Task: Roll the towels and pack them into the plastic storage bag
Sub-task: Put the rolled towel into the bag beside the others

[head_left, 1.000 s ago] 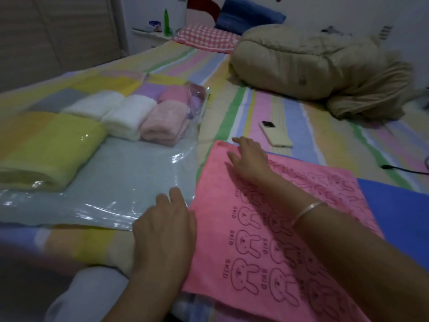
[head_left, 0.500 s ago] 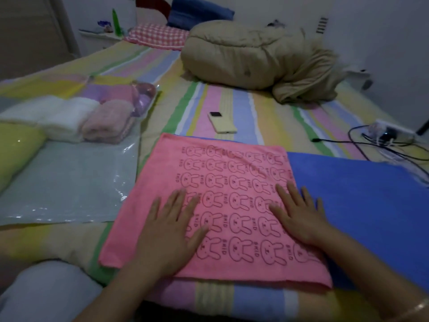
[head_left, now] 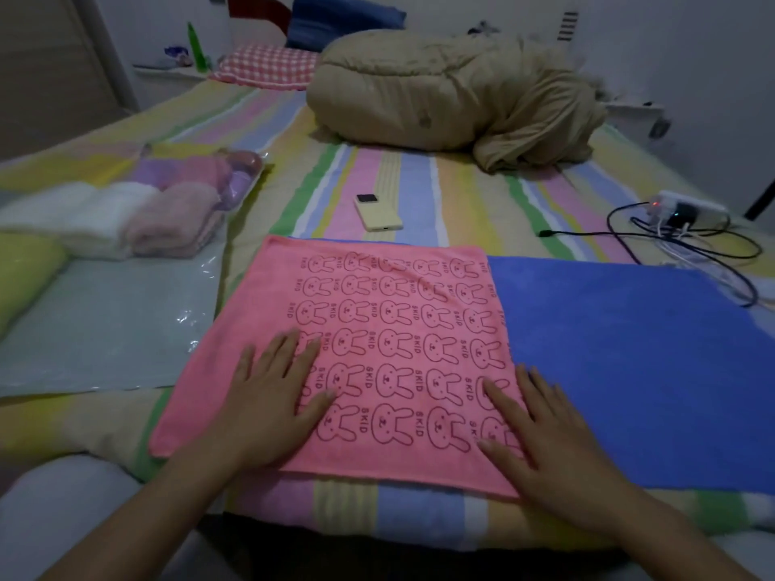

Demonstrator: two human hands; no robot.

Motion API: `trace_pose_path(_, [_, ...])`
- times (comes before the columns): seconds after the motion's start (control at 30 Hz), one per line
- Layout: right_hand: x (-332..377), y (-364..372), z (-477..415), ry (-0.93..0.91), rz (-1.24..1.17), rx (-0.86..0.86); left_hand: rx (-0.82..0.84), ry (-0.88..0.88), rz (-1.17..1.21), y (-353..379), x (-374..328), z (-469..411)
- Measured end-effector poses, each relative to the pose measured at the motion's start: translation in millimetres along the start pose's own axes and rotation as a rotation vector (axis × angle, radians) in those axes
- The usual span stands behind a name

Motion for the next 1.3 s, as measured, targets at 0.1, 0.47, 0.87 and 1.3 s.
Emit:
trace_pose_path(0.1, [-9,-16,-16,0.064,-0.366,-0.061,-0.214,0.093,0.160,-11,-36,-3])
trace_pose_path(0.47, [-28,-53,-183,0.643,-1.476,-0.085,-0.034,0.037,0.260,-25,-204,-44])
trace_pose_path(0.87, [-32,-66,-235,0.590,-1.136,-0.178,0.301,-0.001,0.339,-33,-197,-50])
trace_pose_path(1.3, [51,-100,-268,0.307,-0.967,-0.273,0.146,-0.469,1.275,-56,-62,8])
Point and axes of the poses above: each hand's wrist, its own z-axis away from the middle knuckle, its own y-axis out of the palm, x = y × z, the point moved 1 cm from there along -z, towards the middle knuckle, and after that the axes turned 7 degrees about -x, right-handed, at the moved point
